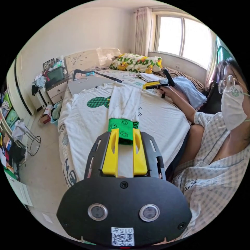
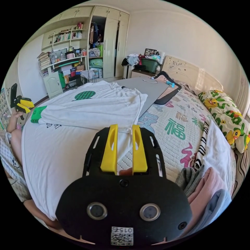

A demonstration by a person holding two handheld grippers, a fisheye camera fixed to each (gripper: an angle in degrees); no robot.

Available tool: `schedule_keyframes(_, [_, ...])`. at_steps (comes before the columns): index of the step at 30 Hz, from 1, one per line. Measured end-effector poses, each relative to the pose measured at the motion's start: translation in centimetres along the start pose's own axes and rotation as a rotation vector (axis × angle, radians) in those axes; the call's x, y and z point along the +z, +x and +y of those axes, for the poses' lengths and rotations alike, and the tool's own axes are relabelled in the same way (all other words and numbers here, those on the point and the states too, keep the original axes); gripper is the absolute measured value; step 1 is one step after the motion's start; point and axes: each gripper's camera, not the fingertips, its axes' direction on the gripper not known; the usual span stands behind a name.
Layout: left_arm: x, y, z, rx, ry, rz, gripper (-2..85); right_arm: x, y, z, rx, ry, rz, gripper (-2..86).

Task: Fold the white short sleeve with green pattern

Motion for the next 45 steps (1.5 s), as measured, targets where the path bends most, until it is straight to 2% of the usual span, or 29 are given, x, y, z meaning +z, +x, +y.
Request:
schedule_keyframes(2, [0.9,0.9,-0.7,0.048,-0.027,-0.027,6.3,0.3,-0.3,0.2,0.008,0.015,0.009,5.6])
schedule_keyframes(7, [3.4,1.6,-1.7,0.079,-0.166,-0.041,4.9,3.4,-0.4,0.5,0.005,-0.104,0.029,2.6])
schedule_keyframes(9, [3.6,1.2,-1.4,0.063,-0.181,-0.025,3.2,5.0,0.2,0.8,0.034,-0.177,0.016,-0.1])
schedule_keyframes(16, [4.2,0.4,0.0,0.019,-0.217,0.032,-0.3,6.5,2.5,3.2,0.146,-0.225,-0.023,-0.8])
schedule_keyframes(20, [2.8,0.9,0.2,0.056,-0.206,0.034,-0.2,4.5,1.6,4.7,0.117,-0.111,0.008,0.1])
schedule_keyframes(22, [-0.1,1.2,1.0,0.085,-0.094,0.008,0.4,2.2,0.3,4.6,0.103,-0.029,0.020,1.0])
schedule_keyframes(24, [-1.3,0.7,1.8,0.069,-0.059,-0.037,1.0,-0.6,-4.1,4.2,-0.017,0.072,-0.061,3.2])
schedule_keyframes(26, [-1.5,0.0,2.8,0.056,-0.070,-0.052,1.6,-1.5,-8.8,3.6,-0.143,0.072,-0.144,5.5])
schedule_keyframes(32, [-0.8,-2.5,6.2,-0.070,-0.008,0.075,5.6,0.7,-24.6,3.5,-0.450,0.005,-0.430,8.0])
schedule_keyframes(38, [0.5,-1.5,9.1,-0.072,-0.039,0.073,6.0,6.6,-33.5,4.9,-0.509,-0.149,-0.314,12.4])
schedule_keyframes(45, [3.0,1.5,9.9,-0.034,-0.064,0.022,5.9,11.8,-36.6,6.1,-0.491,-0.261,-0.222,7.2])
